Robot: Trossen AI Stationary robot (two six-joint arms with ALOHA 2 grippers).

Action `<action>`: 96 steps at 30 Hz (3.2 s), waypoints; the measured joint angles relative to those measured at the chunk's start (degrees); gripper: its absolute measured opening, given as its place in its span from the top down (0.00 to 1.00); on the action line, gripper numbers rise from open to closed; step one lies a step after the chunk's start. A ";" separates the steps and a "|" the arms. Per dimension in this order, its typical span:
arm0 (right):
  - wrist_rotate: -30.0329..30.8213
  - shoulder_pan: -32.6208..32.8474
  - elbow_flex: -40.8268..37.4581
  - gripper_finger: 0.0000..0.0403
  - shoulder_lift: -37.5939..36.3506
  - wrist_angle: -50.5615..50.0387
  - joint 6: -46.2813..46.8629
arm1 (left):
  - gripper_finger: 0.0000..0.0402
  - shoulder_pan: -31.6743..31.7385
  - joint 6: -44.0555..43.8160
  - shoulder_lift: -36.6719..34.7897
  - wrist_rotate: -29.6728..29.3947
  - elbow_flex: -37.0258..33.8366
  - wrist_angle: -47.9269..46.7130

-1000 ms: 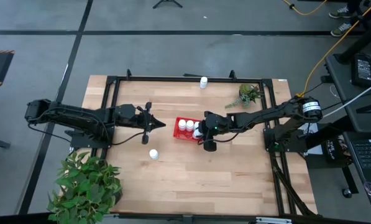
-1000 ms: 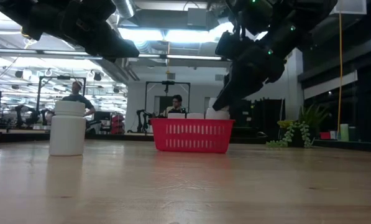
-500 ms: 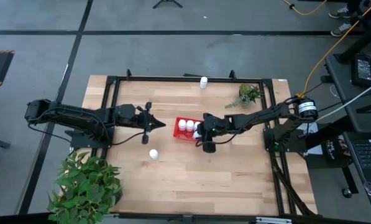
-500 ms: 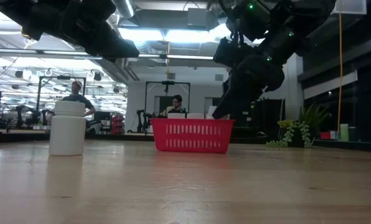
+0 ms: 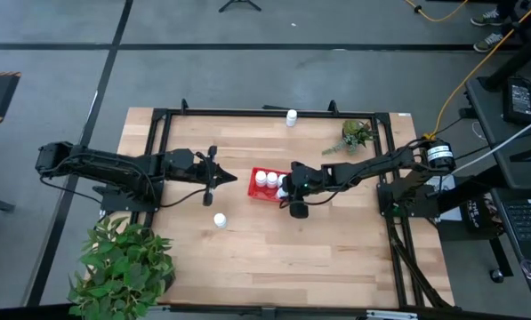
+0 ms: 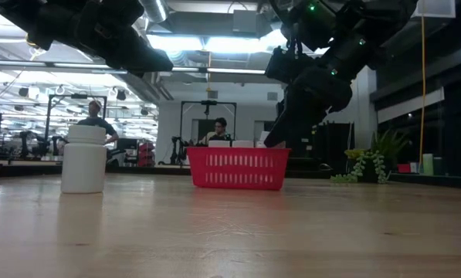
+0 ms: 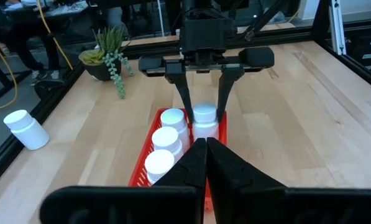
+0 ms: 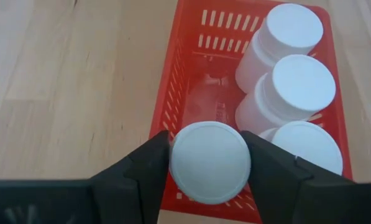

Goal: Pick and place pill bottles into a basket
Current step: Put the white pill bottle into the red basket

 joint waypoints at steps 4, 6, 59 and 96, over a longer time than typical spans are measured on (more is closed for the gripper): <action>-0.02 -0.01 0.00 0.51 0.00 0.00 -0.04 | 0.98 0.00 -0.03 0.00 0.00 0.00 0.00; -0.02 -0.01 0.00 0.51 0.00 0.00 -0.06 | 0.98 0.00 -0.06 0.01 0.00 0.00 0.00; 1.57 0.00 -0.02 0.83 -20.17 -5.69 -6.62 | 0.98 0.02 -0.02 0.01 0.02 0.00 0.01; -1.43 -3.52 -27.40 1.00 -20.98 41.67 -7.55 | 0.40 -11.28 -2.88 0.00 4.86 0.35 -11.36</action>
